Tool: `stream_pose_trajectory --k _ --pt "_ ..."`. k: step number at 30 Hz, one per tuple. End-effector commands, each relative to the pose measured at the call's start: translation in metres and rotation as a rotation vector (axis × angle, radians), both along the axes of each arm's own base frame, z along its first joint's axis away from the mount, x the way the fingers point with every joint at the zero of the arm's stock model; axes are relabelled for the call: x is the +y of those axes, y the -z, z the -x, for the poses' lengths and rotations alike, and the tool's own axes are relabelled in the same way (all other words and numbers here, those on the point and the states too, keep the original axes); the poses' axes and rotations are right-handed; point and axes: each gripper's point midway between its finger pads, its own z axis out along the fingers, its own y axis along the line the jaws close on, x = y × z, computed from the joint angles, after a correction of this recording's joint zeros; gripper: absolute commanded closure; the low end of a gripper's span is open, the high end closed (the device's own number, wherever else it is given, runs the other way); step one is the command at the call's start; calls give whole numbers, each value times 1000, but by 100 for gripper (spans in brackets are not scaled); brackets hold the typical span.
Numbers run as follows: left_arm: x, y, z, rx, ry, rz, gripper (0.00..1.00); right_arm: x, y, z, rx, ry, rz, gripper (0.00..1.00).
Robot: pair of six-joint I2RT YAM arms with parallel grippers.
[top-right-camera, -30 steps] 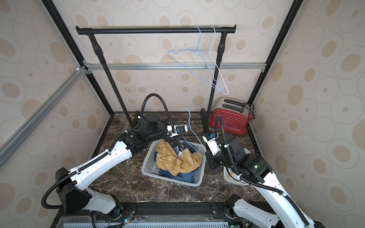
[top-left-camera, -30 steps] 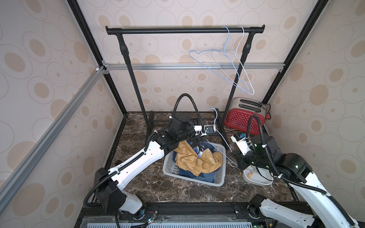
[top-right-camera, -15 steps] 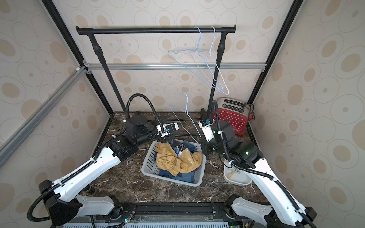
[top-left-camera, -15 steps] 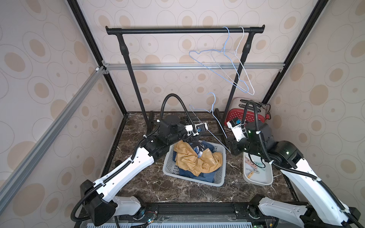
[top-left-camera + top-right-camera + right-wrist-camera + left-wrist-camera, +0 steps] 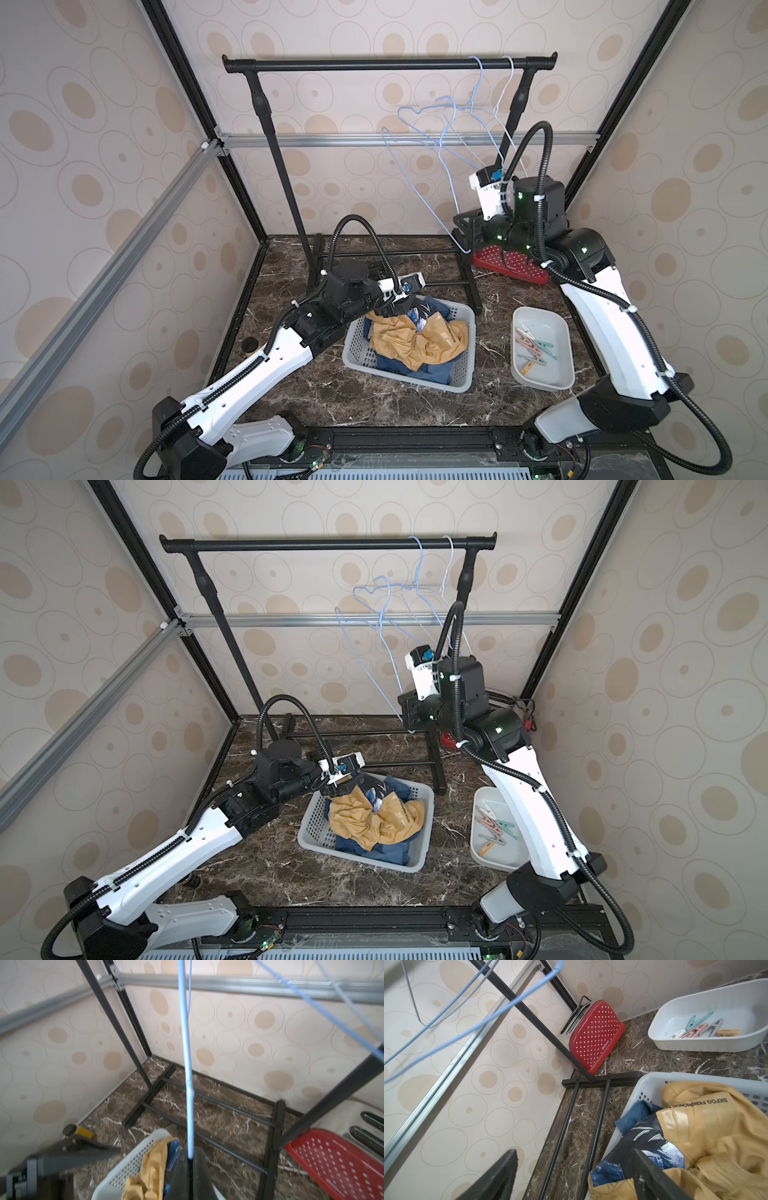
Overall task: Remove the clothespins securing t-shirts to the hanger
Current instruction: Place the hanger on the clothes rail.
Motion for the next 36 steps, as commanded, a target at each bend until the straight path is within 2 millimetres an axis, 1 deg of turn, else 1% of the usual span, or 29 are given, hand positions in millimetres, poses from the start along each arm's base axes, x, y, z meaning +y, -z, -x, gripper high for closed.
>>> stream_pose_trajectory --k 1,2,5,7,9,11,14,17,20,23,29,34,36 --pt "6 -10 0 -7 -23 36 14 11 -33 -11 -43 -58 -92 100" --pt "6 -9 0 -4 -24 37 14 15 -41 -15 -55 -72 -103 100" --pt "7 -7 0 0 -30 38 14 25 -45 -32 -52 -88 -128 100" --pt "7 -6 0 1 -34 35 14 26 -47 -44 -43 -91 -176 100" --pt "8 -6 -1 1 -37 32 14 27 -46 -55 -29 -91 -218 100" --pt "8 -5 -1 2 -37 31 13 30 -44 -65 -33 -86 -222 100" --pt "7 -4 -2 5 -39 29 13 31 -42 -77 -25 -78 -251 100" --pt "7 -3 -2 8 -41 28 13 33 -37 -86 -15 -76 -259 100" --pt "7 -3 -2 7 -43 29 13 32 -31 -92 -2 -70 -256 100" --pt "8 -3 -3 6 -47 26 13 32 -28 -94 7 -69 -253 100" --pt "8 -3 -3 8 -48 23 13 32 -29 -98 -2 -71 -263 100" --pt "10 -3 -3 11 -57 25 13 34 -21 -97 21 -83 -245 99" --pt "10 -3 -3 21 -58 25 13 33 -22 -95 18 -92 -237 82"
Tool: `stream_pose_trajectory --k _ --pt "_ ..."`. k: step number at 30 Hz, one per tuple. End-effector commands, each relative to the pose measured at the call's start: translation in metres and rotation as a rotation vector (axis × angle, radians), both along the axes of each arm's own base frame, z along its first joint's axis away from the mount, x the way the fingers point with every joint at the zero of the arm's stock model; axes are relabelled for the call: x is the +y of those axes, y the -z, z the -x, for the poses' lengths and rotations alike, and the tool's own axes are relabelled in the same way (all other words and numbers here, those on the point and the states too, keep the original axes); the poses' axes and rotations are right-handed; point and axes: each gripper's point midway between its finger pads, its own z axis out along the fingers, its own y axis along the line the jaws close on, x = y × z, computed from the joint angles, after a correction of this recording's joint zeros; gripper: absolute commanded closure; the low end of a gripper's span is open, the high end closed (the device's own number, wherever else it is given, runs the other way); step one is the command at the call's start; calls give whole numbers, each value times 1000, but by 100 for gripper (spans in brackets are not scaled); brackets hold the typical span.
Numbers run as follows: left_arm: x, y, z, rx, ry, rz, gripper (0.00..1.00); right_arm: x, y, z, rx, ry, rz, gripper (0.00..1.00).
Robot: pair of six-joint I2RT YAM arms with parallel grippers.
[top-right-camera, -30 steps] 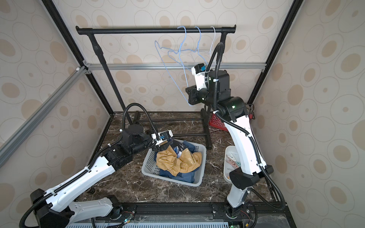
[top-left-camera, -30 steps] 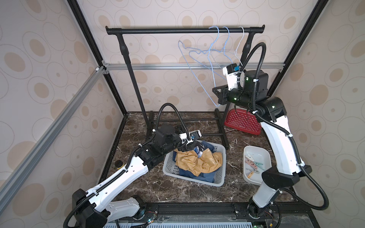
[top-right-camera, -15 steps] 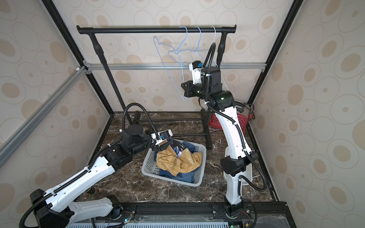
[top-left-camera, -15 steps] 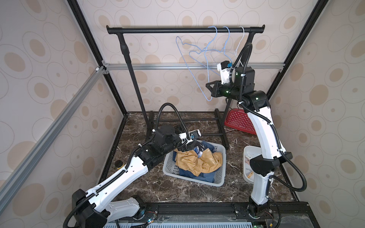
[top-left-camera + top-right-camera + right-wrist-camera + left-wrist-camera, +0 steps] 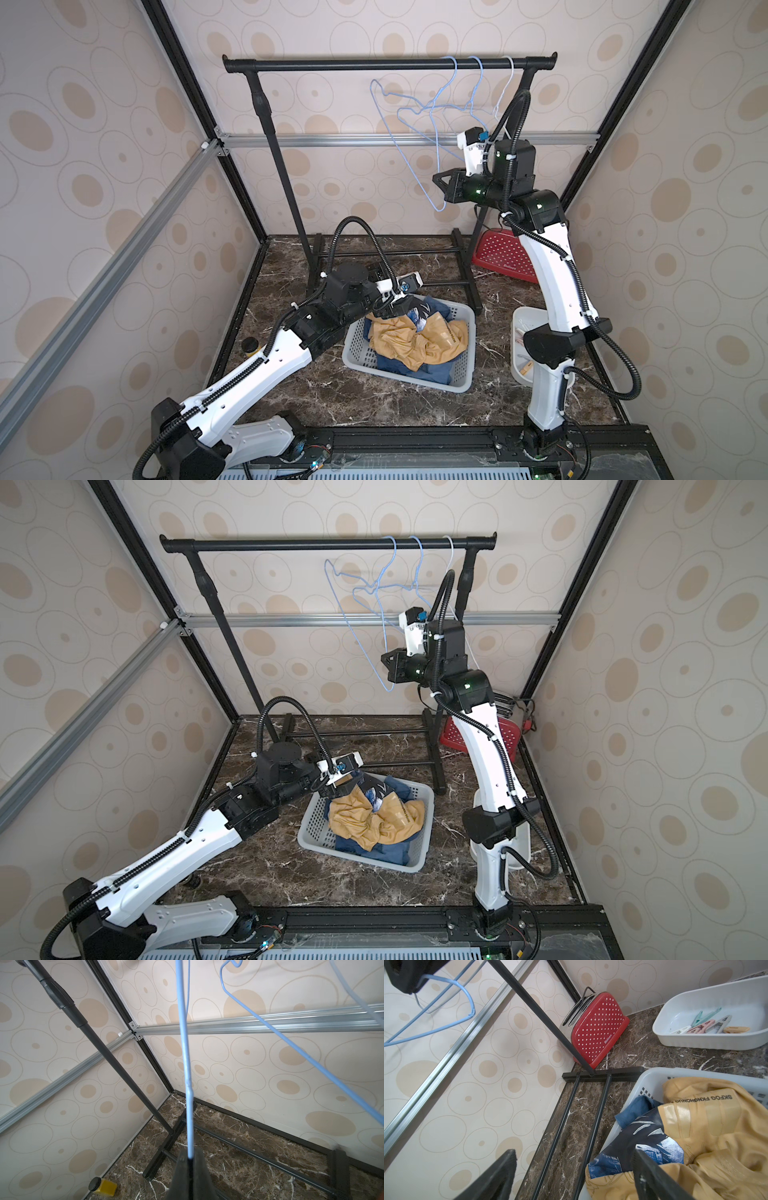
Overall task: Remove the clothespins securing t-shirts to the hanger
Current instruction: Place the hanger on the clothes rail.
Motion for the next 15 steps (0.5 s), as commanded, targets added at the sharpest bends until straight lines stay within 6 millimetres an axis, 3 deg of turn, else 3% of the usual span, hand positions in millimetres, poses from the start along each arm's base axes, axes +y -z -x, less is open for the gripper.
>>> stream_pose_trajectory --k 1,3,7,15 --pt "4 -7 0 3 -14 17 12 -1 -7 6 -20 -24 0 73" --pt "3 -6 0 4 -13 15 12 -2 -9 10 -29 -27 11 61" --pt "4 -5 -1 4 -20 12 12 -8 -9 20 -36 -27 45 48" --pt "6 -1 -7 28 -49 23 12 -28 -3 48 -43 2 122 40"
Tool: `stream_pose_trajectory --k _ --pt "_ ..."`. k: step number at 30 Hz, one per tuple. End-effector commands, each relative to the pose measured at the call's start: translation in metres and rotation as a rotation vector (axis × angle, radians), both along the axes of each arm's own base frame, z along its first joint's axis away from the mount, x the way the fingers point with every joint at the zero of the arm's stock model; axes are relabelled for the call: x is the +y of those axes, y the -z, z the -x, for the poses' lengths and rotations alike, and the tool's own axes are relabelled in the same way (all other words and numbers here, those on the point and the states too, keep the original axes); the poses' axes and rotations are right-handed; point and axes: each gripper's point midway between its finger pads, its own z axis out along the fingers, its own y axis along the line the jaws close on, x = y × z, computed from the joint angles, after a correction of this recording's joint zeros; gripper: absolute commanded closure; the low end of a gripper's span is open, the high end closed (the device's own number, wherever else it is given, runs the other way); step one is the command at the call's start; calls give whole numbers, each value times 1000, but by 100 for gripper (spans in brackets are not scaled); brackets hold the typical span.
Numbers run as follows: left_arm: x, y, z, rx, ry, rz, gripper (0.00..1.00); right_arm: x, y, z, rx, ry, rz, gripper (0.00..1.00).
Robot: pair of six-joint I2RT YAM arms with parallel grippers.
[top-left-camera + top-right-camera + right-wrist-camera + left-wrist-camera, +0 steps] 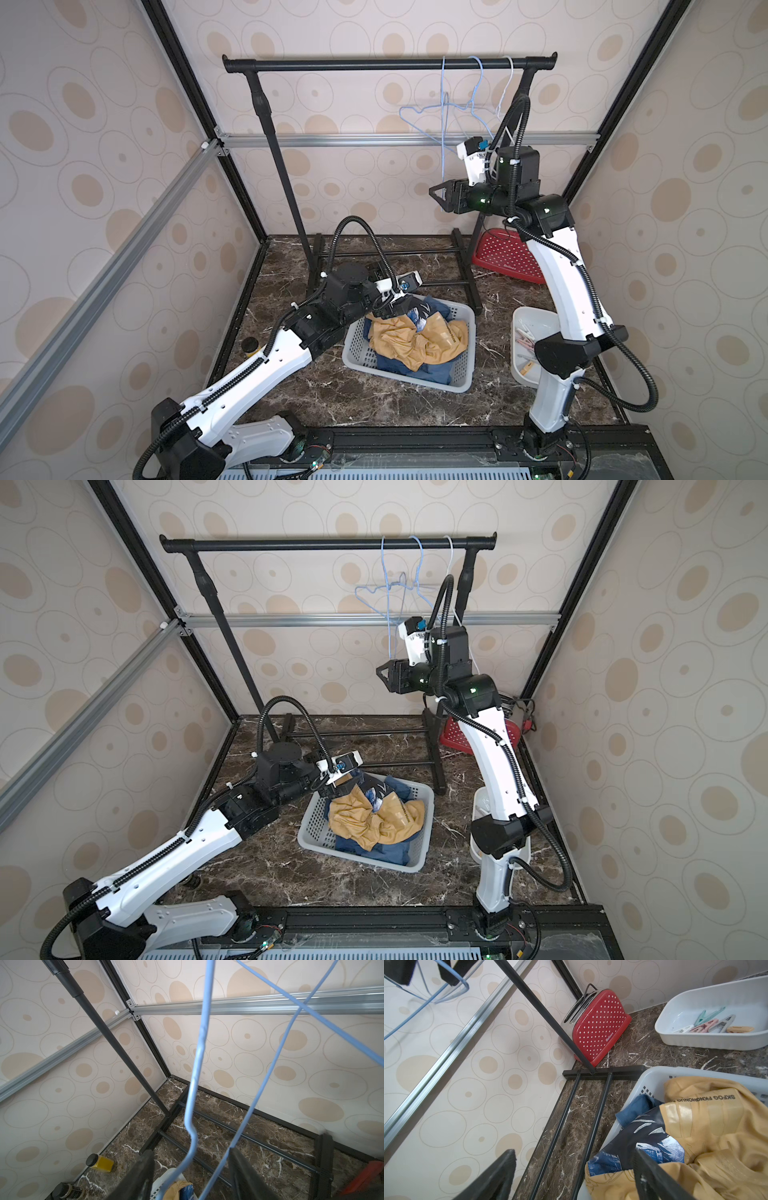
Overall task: Remove the clothespins securing t-shirts to the hanger
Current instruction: Place the hanger on the clothes rail, then reset both arms
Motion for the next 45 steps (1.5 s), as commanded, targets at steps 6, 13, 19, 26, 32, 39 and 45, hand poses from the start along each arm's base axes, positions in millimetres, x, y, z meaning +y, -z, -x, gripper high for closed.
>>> stream_pose_trajectory --k 6,13,19,26,32,39,45 --pt "7 4 -14 62 -66 45 11 -30 -5 49 -57 22 65 38" --pt "22 13 -27 124 -128 146 11 -59 19 87 -54 83 112 36" --pt "47 26 -41 174 -211 243 10 -93 52 115 -67 187 164 32" --pt "80 42 -54 213 -331 356 6 -131 109 127 7 320 186 27" --pt "99 50 -58 216 -402 377 1 -157 156 126 87 416 165 0" --pt "152 67 -77 152 -664 515 1 -209 232 116 116 654 266 0" --pt "235 94 -83 45 -1029 539 1 -268 277 120 18 948 364 0"
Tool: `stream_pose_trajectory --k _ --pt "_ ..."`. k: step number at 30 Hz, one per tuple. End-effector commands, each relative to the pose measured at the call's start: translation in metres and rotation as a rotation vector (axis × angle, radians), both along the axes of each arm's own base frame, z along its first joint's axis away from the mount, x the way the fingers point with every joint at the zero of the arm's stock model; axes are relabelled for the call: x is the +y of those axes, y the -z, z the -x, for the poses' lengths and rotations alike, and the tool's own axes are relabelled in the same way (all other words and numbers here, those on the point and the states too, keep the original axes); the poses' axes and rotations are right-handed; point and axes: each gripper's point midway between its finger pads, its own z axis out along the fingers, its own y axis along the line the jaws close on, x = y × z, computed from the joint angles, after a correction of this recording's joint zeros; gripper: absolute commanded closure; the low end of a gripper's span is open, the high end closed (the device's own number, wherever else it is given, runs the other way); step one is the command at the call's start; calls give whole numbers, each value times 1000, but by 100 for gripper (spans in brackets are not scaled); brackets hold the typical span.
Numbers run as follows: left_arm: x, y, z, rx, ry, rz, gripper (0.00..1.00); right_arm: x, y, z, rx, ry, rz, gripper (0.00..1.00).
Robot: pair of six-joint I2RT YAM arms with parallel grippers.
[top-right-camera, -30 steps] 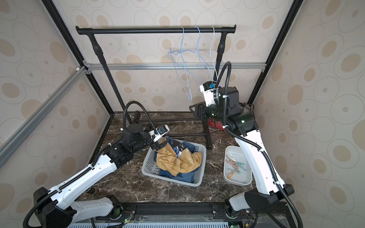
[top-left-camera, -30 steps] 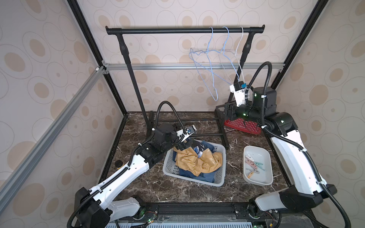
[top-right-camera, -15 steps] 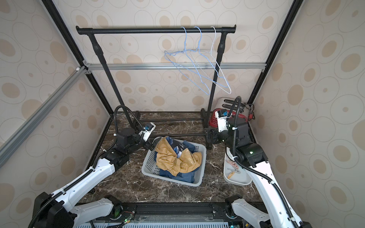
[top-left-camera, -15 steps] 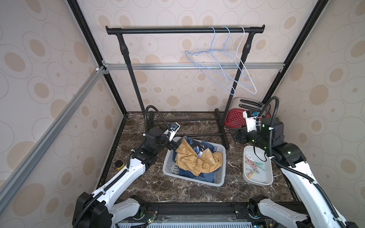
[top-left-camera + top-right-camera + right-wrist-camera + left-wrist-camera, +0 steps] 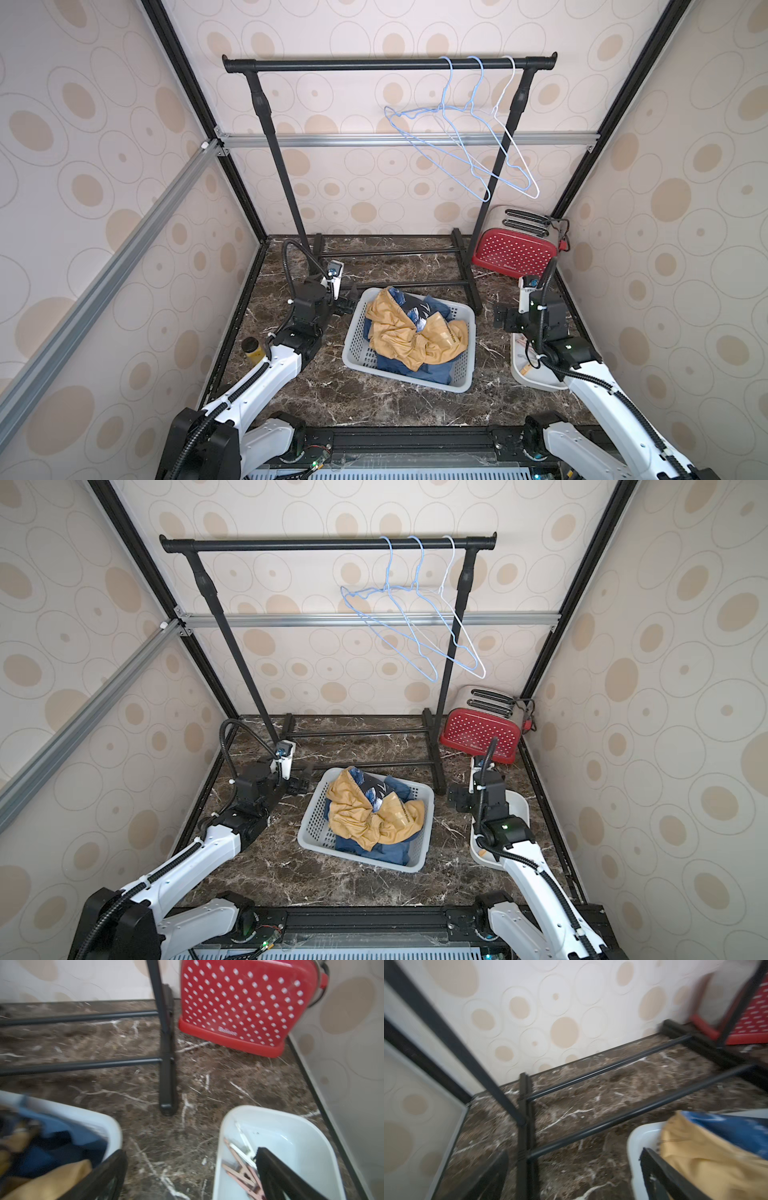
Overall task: Remove the clothespins securing t-shirts to the hanger
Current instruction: Reset both arms
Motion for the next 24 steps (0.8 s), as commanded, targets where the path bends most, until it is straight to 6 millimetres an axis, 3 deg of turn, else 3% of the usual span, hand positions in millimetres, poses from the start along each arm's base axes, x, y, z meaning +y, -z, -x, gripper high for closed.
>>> stream_pose_trajectory --k 1,5,10,15,19,24 --pt "52 -21 -4 -108 -273 13 1 -41 -23 -9 -198 203 86 0" --pt "69 7 -4 -65 -342 -53 1 -62 -10 -16 -214 291 153 0" --pt "85 52 -9 8 -397 -142 1 -70 5 -31 -237 325 158 0" --pt "108 73 -3 -30 -430 -64 1 -69 26 -41 -253 308 165 0" --pt "107 89 -7 -76 -395 -58 1 -64 45 -40 -281 270 159 0" --pt "123 103 -11 -47 -445 -6 1 -59 50 -50 -277 221 135 0"
